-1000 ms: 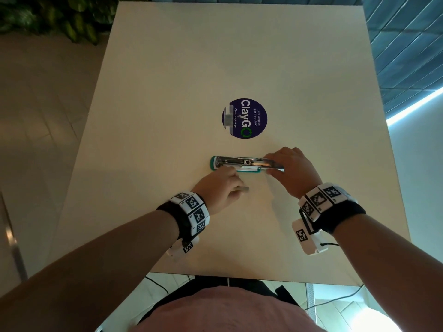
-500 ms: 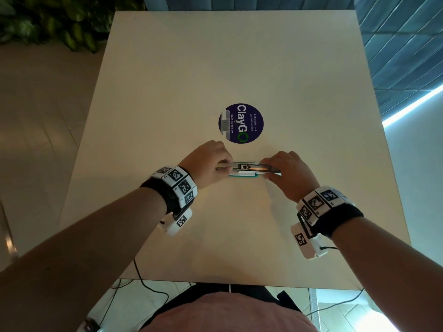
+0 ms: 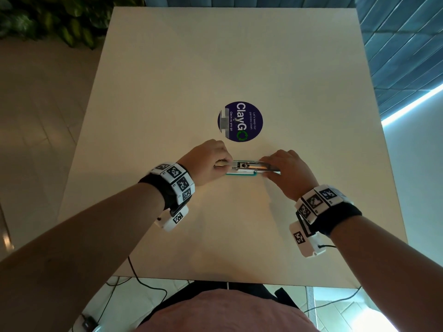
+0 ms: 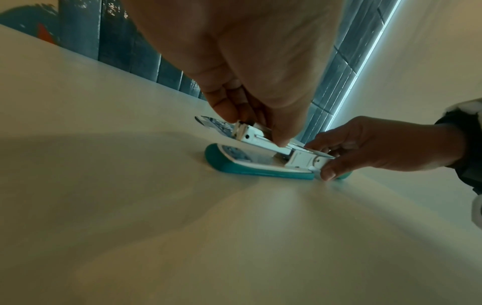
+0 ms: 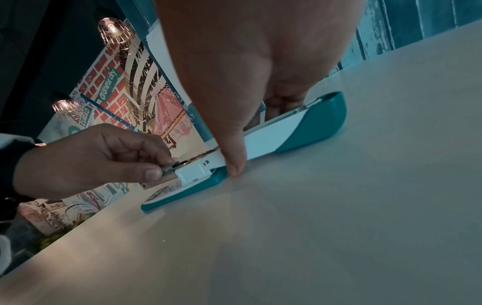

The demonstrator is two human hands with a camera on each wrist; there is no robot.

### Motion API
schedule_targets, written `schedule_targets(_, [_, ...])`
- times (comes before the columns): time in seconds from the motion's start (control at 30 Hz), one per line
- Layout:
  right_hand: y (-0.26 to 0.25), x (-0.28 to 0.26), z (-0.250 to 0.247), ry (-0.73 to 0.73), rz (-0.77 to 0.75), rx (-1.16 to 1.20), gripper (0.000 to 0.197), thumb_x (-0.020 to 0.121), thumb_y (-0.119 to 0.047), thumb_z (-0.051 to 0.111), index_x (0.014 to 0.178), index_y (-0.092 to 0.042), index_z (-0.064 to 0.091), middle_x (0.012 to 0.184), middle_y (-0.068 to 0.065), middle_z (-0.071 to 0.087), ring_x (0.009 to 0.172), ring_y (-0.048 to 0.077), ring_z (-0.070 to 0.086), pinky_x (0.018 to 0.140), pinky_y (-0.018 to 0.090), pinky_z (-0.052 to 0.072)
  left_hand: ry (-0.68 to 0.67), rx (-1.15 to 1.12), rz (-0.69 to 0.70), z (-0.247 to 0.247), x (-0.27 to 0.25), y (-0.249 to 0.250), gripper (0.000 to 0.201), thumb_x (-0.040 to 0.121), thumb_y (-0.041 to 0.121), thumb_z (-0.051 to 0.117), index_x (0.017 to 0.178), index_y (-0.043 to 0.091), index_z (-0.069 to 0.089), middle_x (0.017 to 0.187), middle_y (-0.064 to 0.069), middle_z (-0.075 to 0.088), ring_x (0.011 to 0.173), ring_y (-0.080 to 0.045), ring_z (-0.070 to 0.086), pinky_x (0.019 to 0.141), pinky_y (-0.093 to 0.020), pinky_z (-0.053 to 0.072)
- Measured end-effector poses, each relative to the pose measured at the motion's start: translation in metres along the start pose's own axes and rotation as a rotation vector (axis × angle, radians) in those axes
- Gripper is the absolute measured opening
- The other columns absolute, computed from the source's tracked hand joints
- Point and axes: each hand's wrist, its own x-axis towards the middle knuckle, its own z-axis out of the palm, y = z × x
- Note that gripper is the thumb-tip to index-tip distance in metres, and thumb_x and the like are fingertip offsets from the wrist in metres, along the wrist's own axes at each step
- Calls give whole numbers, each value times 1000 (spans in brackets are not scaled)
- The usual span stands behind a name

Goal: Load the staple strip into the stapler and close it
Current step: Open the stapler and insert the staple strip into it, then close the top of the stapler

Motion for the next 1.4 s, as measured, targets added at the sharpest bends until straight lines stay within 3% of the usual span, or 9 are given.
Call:
schedule_targets(0.13, [-1,0,-1,3,-2,7,27,86,-25,60,113,-28,61,101,4,65,94,25,50,84,40,47,1,-21,3,2,-1,-4,14,80,18,65,93,12,66,88,-7,61,80,-15,47,72,-32,43])
schedule_targets(0.4, [1,0,-1,-15,-11,-14,31,85,-26,60,115,-32,57,101,2,65,96,25,52,87,42,47,153,-106,-152,15,-22,-24,31,73,21,74,102,16,65,91,-1,57,85,-14,48,72,-19,36])
schedule_targets(0.63, [11,-7,-8,4,54,-58,46,84,-24,61,128,-30,49,114,1,62,106,25,51,94,41,40,130,-87,-230,15,-27,-33,42,70,32,76,109,23,63,97,1,55,92,-15,43,84,-27,34])
schedule_targets(0.77, [26,-14,-15,28,155,2,36,78,-24,68,112,-19,58,107,6,61,102,29,52,86,42,46,125,-98,-212,16,-28,-34,42,70,31,76,109,22,62,98,-2,55,91,-14,43,84,-27,34])
schedule_targets(0.93, [27,-18,-28,34,105,60,23,77,-16,69,98,-18,61,90,4,58,82,27,57,70,32,43,127,-114,-200,16,-27,-36,39,71,29,76,107,22,63,97,-2,55,90,-15,44,83,-27,34])
schedule_targets(1.03, [19,-20,-42,77,56,109,22,74,-13,72,93,-19,63,84,-2,55,70,14,55,63,16,38,137,-112,-209,17,-27,-36,39,70,28,76,106,22,64,97,-2,56,89,-18,45,82,-27,33])
schedule_targets(1.2, [-11,-12,-55,113,-70,200,26,66,-12,74,87,-21,62,86,-2,62,76,14,58,67,6,41,144,-124,-218,17,-27,-35,39,70,27,77,106,20,64,96,-2,56,89,-20,47,82,-28,34])
schedule_targets(1.33, [-35,1,-42,45,-117,326,27,72,-15,69,97,-20,59,100,-1,64,93,16,60,88,30,52,147,-132,-222,19,-29,-35,39,70,27,76,107,20,63,98,-2,56,91,-19,47,83,-27,34])
schedule_targets(1.4, [-45,6,-33,-18,-140,281,31,78,-18,66,108,-21,56,109,0,64,98,14,59,92,35,50,152,-132,-219,20,-29,-35,40,71,27,76,108,20,62,99,-2,56,91,-18,47,82,-27,34])
